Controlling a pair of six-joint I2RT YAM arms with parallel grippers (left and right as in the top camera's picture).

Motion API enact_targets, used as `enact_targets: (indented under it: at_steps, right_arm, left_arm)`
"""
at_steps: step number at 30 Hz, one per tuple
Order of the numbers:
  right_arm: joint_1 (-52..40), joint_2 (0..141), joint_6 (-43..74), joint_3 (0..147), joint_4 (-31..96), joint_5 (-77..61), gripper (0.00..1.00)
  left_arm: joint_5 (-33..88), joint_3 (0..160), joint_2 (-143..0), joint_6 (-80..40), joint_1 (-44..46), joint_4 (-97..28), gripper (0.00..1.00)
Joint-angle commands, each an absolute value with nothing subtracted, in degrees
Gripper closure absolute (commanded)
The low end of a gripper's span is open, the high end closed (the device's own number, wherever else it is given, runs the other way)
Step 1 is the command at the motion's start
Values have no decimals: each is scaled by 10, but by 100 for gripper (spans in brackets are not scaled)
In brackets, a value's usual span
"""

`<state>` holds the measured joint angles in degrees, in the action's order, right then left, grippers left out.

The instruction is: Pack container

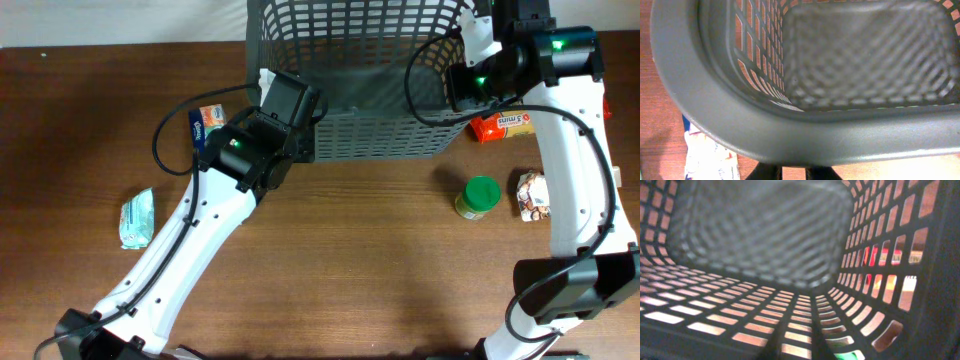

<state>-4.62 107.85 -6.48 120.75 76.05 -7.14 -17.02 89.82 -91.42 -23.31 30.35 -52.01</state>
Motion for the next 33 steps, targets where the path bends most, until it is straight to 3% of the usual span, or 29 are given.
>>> enact_targets:
  at_steps: [1,4,6,13,16,22,27,33]
  right_arm:
    - [-53,1081,-72,1206,755,-89,72]
    - [-53,1081,-72,1211,749,-91,51]
    - [-53,1081,-72,1214,746,-91,44]
    - [-53,1080,-72,1242,746,-126,32]
    - [-53,1080,-72,1266,749,-143,28]
    - [-53,1079,-72,1357,783,-163,1]
    - [-36,1079,-72,1469,829,-116,1]
    - [42,1078,-54,1557,861,-87,1]
  left_arm:
    - [-183,909,-920,-224,300,-521,88]
    - [-182,909,-920,-224,305,-521,83]
    - [-183,909,-917,-224,310,-521,80]
    - [-183,911,-888,-215,335,-521,75]
    - [-185,913,-865,-207,349,-521,67]
    - [-200,913,-811,-206,364,-526,51]
    - [-203,913,-775,-200,364,-553,43]
    - [-242,913,-757,-200,364,-612,13]
